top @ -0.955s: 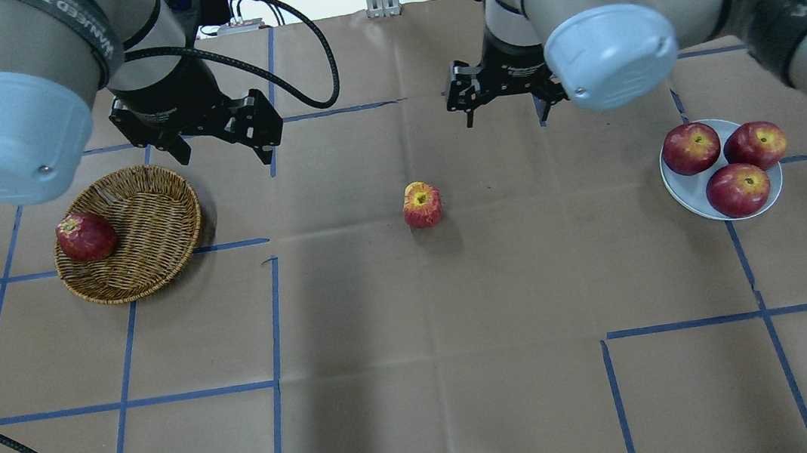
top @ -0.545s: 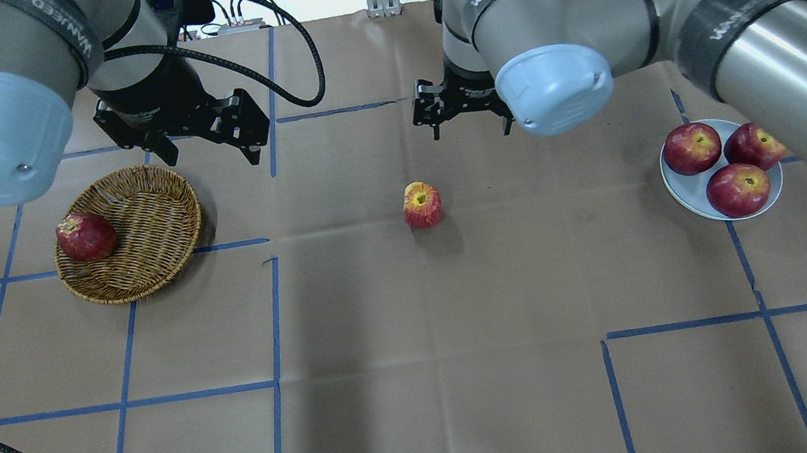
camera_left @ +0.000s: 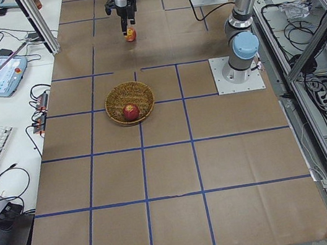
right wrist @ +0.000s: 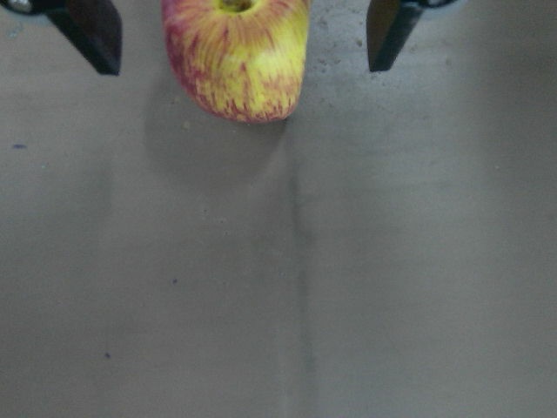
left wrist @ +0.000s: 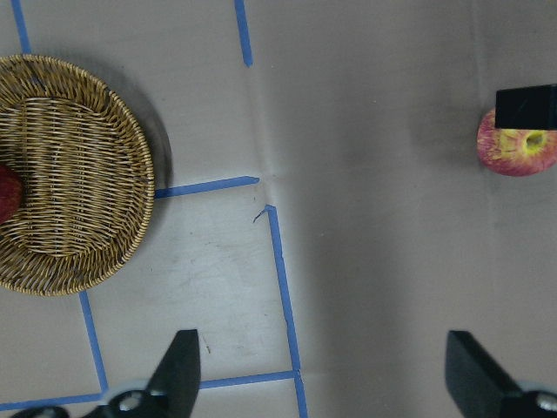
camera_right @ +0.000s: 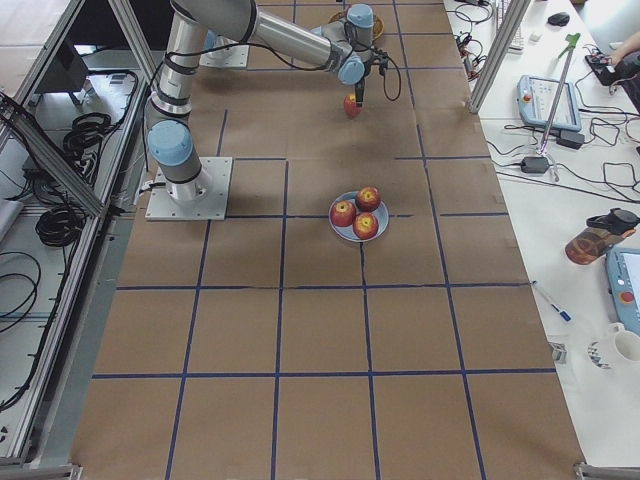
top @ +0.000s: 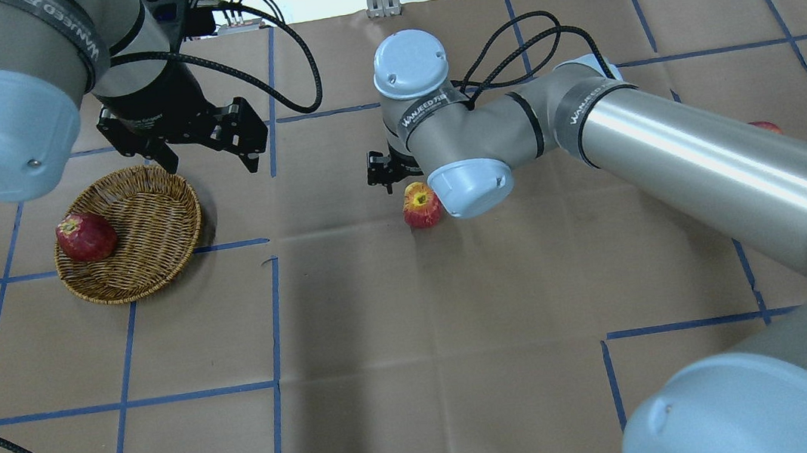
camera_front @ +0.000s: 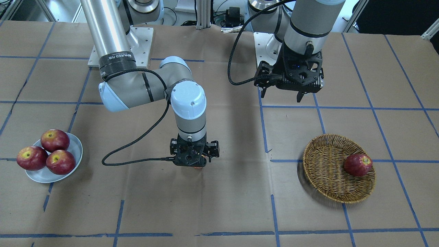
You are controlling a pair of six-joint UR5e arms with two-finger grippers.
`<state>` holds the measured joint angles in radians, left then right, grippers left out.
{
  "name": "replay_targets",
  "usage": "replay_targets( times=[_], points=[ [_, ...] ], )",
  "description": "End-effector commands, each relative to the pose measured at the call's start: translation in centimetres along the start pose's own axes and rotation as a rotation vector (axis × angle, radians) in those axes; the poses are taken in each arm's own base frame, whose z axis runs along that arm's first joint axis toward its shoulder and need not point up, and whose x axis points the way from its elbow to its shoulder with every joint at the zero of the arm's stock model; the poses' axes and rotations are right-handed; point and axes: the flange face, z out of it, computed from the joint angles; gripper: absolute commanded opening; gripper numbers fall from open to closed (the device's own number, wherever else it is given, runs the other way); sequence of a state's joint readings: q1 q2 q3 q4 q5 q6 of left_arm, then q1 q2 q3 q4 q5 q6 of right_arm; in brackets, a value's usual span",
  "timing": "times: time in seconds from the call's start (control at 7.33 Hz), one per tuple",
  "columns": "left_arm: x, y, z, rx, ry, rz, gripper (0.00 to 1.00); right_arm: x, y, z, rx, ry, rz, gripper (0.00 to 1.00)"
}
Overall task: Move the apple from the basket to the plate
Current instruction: 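Close the right gripper on the yellow-red apple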
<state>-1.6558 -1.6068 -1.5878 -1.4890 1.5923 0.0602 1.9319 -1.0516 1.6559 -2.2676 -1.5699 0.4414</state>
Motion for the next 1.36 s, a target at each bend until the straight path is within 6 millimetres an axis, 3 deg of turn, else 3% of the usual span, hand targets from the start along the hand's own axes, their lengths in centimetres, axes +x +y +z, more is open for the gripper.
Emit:
replay_targets(
  times=[0.0, 0.41, 0.68, 0.82, 0.95, 1.23],
  points=[
    [-0.1, 0.0, 0.1, -0.003, 0.0, -0.001, 0.99, 0.7, 1.7, 2.3, -0.033, 0.013, -0.001, 1.0],
    [-0.4, -0.1, 0.1, -0.004, 0.002, -0.002, 0.99, 0.3, 2.0, 2.4, -0.033, 0.014, -0.017, 0.99],
    [-0.4, -0.1, 0.1, -0.004, 0.0, 0.002, 0.99, 0.2, 1.8, 2.4, -0.031, 0.011, -0.023, 0.68],
    [-0.4, -0.1, 0.1, -0.004, 0.0, 0.002, 0.99, 0.1, 1.6, 2.2, -0.021, 0.007, -0.028, 0.57],
    [-0.3, 0.0, 0.2, -0.007, 0.0, 0.004, 0.99, 0.0, 1.0, 1.7, -0.01, 0.002, -0.027, 0.49],
    [-0.3, 0.0, 0.2, -0.007, 0.0, 0.004, 0.99, 0.1, -0.5, -0.2, 0.022, -0.01, -0.018, 0.46]
  ],
)
